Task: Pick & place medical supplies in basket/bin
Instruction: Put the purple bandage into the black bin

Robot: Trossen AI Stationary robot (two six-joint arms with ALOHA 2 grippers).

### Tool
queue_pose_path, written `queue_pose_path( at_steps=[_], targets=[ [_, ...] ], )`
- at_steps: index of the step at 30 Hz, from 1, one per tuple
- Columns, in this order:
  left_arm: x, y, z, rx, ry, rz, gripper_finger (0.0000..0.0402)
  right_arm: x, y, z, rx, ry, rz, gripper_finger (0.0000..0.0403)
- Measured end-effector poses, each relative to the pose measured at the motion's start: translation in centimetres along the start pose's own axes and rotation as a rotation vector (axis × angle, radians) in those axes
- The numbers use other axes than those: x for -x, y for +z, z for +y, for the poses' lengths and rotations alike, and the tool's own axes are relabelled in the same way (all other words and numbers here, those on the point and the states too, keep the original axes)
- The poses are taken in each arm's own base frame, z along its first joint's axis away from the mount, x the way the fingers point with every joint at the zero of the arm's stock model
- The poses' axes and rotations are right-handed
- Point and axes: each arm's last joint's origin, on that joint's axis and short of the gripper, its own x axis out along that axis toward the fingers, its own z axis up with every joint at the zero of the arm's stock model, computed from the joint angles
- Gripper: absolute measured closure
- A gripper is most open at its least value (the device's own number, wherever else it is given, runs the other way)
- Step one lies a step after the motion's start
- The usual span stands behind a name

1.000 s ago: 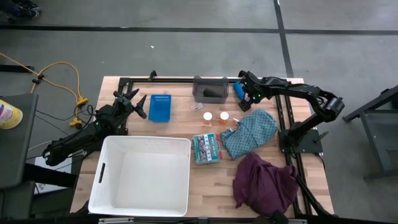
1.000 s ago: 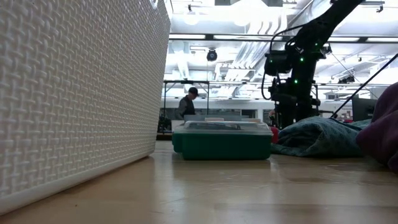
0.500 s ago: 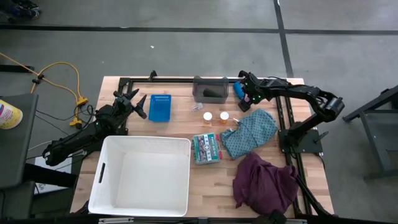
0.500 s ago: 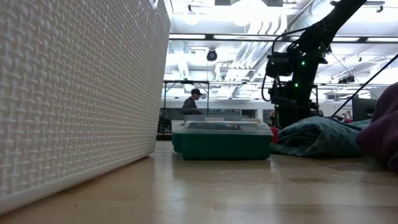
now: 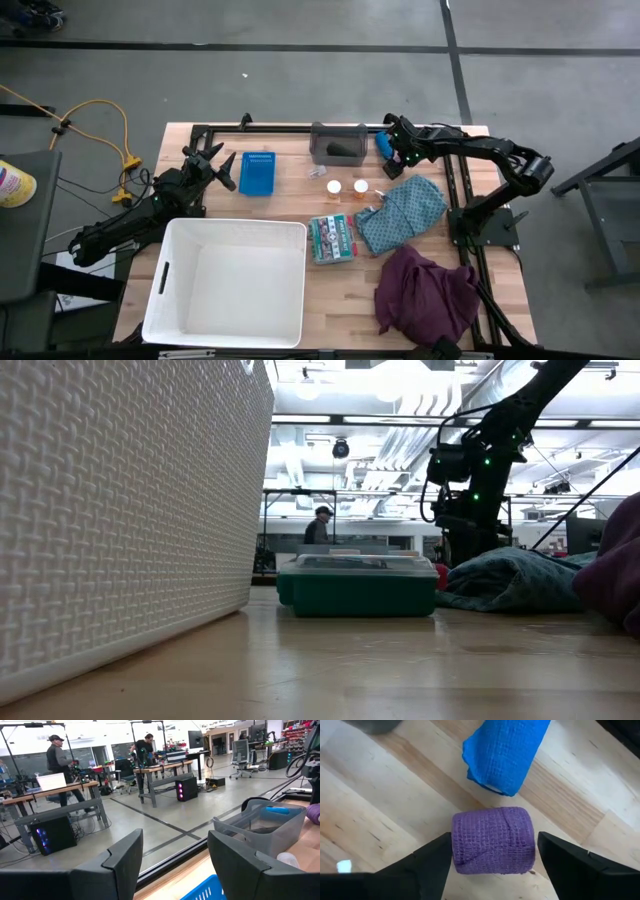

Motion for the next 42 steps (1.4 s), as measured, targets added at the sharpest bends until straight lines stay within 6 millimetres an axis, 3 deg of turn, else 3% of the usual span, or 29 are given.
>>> queue_pose_path(
  at_steps=[11,21,35,42],
  targets=[
    [0.0,0.0,0.0,0.0,0.0,0.0,0.0185,0.0,0.0,0.0,-0.008,-0.003,0.0,0.0138],
    [0.0,0.0,0.0,0.0,0.0,0.0,0.0185,0.0,0.0,0.0,-0.008,-0.002,0.0,0.0175],
    [0.0,0.0,0.0,0.0,0.0,0.0,0.0185,0.1,0.0,0.0,-0.009,0.01,-0.001,0.0175],
    [0.0,0.0,0.0,0.0,0.0,0.0,0.0185,1.5,0.1,0.0,-0.011,0.041,-0.053,0.0175]
  ],
)
